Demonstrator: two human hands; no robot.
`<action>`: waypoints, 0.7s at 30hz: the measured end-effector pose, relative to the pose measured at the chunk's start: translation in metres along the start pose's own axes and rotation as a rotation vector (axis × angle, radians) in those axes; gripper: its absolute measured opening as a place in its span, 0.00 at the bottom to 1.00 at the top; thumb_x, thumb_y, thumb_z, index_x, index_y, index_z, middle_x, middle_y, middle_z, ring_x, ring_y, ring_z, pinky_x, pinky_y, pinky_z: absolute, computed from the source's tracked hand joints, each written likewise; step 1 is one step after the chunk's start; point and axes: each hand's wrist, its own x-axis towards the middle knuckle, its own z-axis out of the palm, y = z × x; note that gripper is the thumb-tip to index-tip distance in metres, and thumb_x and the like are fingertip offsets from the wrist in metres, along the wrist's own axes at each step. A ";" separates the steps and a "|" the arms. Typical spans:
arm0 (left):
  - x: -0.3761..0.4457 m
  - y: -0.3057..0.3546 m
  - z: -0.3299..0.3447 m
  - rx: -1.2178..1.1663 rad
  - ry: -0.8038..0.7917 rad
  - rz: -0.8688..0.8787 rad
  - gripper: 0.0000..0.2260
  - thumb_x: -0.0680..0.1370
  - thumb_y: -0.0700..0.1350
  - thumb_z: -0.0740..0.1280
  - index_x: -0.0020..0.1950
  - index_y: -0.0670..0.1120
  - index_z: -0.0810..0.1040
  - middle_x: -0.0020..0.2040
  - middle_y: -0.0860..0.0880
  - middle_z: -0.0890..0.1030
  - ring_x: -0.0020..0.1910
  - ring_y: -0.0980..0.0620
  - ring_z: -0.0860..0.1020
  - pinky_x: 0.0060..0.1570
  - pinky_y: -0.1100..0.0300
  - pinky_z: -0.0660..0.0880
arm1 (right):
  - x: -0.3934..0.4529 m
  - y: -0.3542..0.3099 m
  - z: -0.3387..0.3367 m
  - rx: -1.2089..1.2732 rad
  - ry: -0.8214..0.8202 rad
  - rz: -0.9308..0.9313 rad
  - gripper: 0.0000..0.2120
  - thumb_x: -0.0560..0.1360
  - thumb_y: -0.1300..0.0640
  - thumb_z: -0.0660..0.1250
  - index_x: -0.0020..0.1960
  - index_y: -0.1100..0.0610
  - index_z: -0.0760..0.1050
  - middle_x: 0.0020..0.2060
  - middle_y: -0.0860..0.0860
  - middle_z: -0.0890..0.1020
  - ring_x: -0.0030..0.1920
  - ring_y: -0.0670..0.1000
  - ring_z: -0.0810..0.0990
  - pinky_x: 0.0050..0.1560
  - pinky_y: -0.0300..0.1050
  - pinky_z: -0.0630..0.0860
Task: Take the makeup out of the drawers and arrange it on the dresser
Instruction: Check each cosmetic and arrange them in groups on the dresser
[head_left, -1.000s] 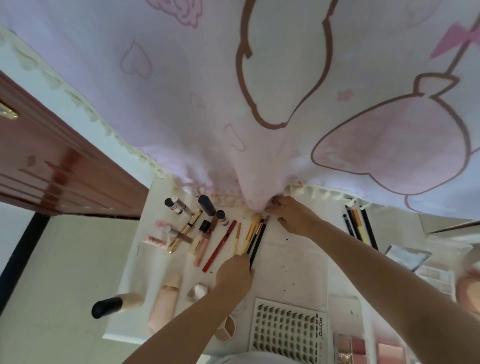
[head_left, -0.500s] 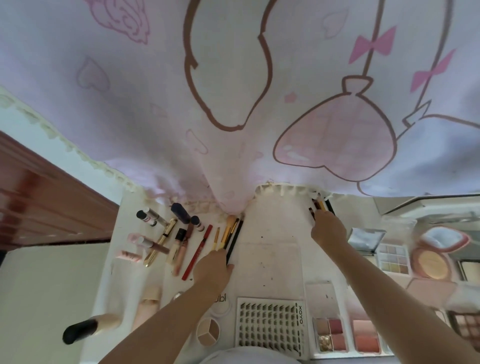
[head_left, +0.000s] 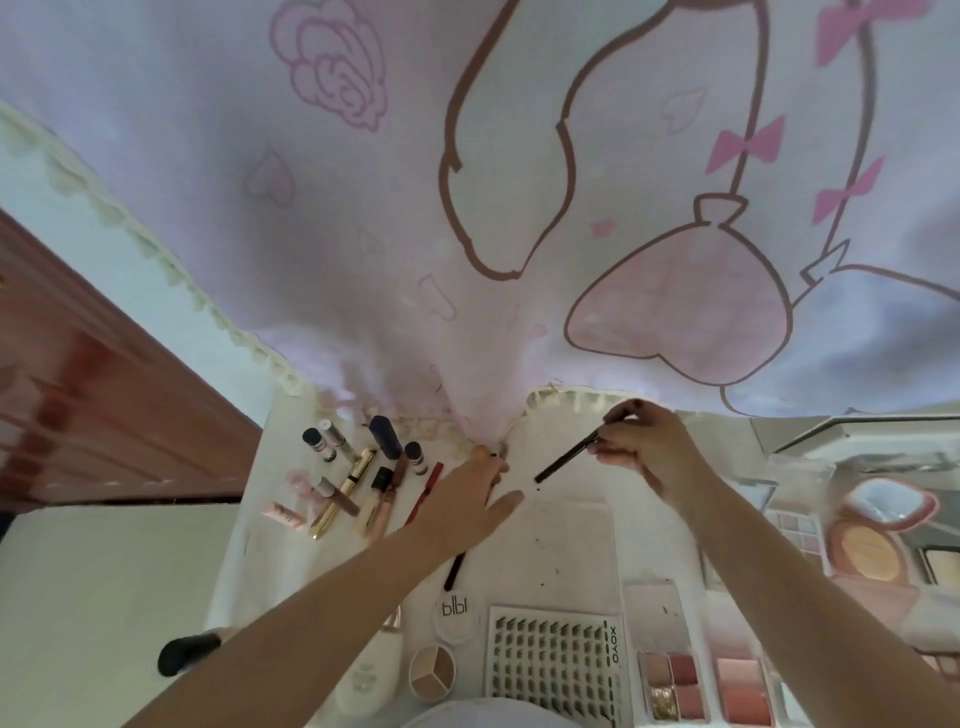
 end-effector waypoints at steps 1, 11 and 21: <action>-0.001 0.005 -0.004 -0.062 -0.024 0.027 0.16 0.77 0.53 0.60 0.61 0.45 0.68 0.52 0.51 0.72 0.46 0.57 0.71 0.41 0.71 0.63 | -0.008 -0.001 0.006 0.062 -0.058 0.018 0.10 0.71 0.75 0.60 0.37 0.63 0.70 0.24 0.55 0.80 0.26 0.50 0.82 0.28 0.38 0.78; -0.026 0.018 -0.062 0.103 -0.054 0.211 0.11 0.81 0.46 0.53 0.49 0.41 0.71 0.38 0.50 0.71 0.35 0.55 0.67 0.36 0.64 0.64 | -0.055 -0.020 0.030 -0.963 -0.344 -0.247 0.07 0.74 0.62 0.63 0.39 0.56 0.77 0.26 0.46 0.74 0.23 0.42 0.71 0.26 0.28 0.66; -0.042 0.017 -0.122 0.422 -0.095 0.395 0.16 0.81 0.50 0.49 0.32 0.56 0.57 0.29 0.56 0.64 0.28 0.62 0.63 0.31 0.72 0.61 | -0.087 -0.049 0.057 -1.450 -0.539 -0.577 0.10 0.80 0.54 0.51 0.41 0.51 0.63 0.27 0.43 0.65 0.27 0.40 0.64 0.36 0.26 0.66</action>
